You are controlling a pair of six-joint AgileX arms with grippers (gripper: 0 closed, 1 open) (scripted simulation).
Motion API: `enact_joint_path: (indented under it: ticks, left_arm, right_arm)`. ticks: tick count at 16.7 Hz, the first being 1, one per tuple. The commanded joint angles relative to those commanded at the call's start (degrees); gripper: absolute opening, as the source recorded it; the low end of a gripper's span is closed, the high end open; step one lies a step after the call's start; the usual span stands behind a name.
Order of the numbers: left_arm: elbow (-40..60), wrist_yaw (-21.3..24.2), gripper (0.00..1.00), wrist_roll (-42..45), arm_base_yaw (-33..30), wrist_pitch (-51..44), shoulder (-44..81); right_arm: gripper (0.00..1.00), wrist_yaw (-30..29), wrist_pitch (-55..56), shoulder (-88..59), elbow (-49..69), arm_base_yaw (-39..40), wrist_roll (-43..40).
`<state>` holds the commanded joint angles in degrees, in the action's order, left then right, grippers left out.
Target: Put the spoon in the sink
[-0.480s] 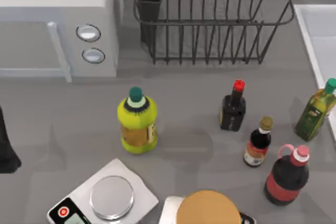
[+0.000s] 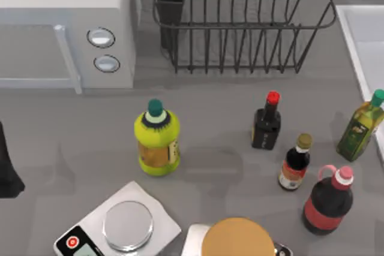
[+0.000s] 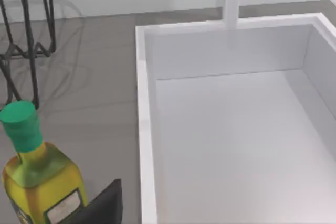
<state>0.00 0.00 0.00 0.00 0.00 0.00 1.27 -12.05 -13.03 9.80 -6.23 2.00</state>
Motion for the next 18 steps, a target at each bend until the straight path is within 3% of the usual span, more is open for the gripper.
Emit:
enact_joint_path:
  ticks: [11, 18]
  left_arm:
    - [0.00, 0.00, 1.00, 0.00, 0.00, 0.00, 0.00]
    - [0.00, 0.00, 1.00, 0.00, 0.00, 0.00, 0.00]
  right_arm:
    - [1.00, 3.93, -40.41, -50.96, 29.01, -19.31, 6.51]
    - [1.00, 4.85, -48.71, -61.32, 36.43, -23.75, 7.94]
